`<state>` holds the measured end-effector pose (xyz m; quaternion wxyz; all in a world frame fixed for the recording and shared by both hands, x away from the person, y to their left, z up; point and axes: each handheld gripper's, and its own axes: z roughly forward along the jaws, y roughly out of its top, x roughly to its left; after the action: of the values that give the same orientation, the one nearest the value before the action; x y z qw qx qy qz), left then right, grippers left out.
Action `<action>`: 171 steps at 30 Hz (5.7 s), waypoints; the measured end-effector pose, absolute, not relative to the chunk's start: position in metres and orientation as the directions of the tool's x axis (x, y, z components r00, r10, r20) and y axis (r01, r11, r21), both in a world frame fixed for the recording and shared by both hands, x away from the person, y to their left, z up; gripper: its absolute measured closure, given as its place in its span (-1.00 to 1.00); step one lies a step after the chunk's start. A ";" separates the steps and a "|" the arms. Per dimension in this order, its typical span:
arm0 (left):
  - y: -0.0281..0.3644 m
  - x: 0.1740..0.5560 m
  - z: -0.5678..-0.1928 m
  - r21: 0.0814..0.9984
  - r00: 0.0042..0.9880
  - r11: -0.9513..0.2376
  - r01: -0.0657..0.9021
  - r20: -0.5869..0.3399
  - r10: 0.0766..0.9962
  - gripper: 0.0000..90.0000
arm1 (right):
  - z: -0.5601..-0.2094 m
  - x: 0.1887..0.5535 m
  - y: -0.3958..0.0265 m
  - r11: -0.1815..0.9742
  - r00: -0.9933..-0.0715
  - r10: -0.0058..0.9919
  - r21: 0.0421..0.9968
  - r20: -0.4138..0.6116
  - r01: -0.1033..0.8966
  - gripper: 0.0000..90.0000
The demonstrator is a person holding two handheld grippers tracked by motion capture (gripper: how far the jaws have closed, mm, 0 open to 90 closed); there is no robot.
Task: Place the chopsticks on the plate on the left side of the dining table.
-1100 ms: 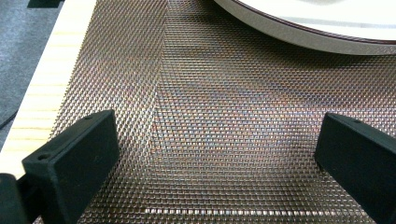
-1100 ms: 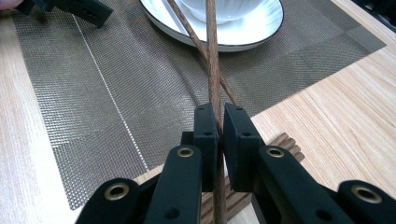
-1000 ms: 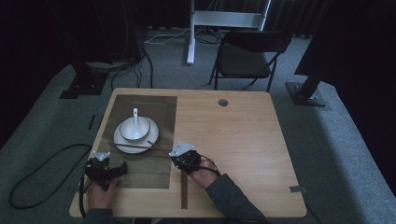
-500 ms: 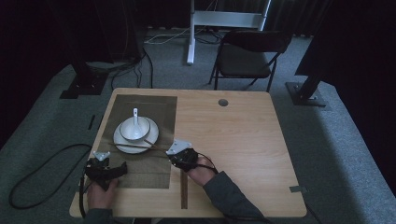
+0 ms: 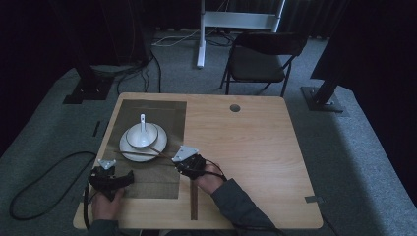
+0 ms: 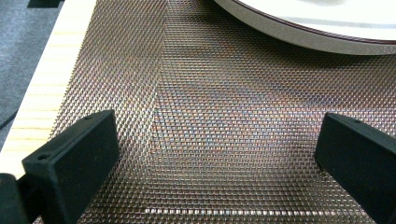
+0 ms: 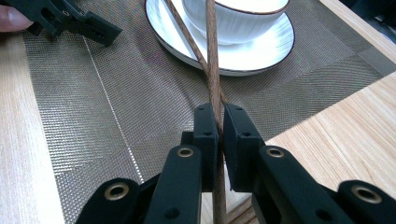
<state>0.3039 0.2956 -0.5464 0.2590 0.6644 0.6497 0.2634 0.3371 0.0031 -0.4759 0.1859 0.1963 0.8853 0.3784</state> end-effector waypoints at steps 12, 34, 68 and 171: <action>0.296 0.304 -0.546 0.686 0.019 -0.025 0.727 0.016 1.000 -1.00 | -0.473 0.341 0.011 0.640 -0.866 0.468 0.744 -0.176 0.194 0.87; 0.296 0.304 -0.546 0.687 0.018 -0.023 0.727 0.014 1.000 -1.00 | -0.466 0.339 0.036 0.660 -0.887 0.414 0.739 -0.204 0.138 0.87; 0.296 0.304 -0.547 0.688 0.018 -0.023 0.725 0.015 1.000 -1.00 | -0.458 0.354 0.069 0.712 -0.915 0.312 0.701 -0.257 0.046 0.87; 0.296 0.304 -0.546 0.685 0.018 -0.023 0.728 0.015 1.000 -1.00 | -0.488 0.385 0.139 0.822 -0.942 0.192 0.569 -0.276 0.000 0.86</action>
<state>0.3039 0.2958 -0.5463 0.2584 0.6651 0.6494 0.2632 0.3848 0.1386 -0.4881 0.1628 0.0510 0.9405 0.2938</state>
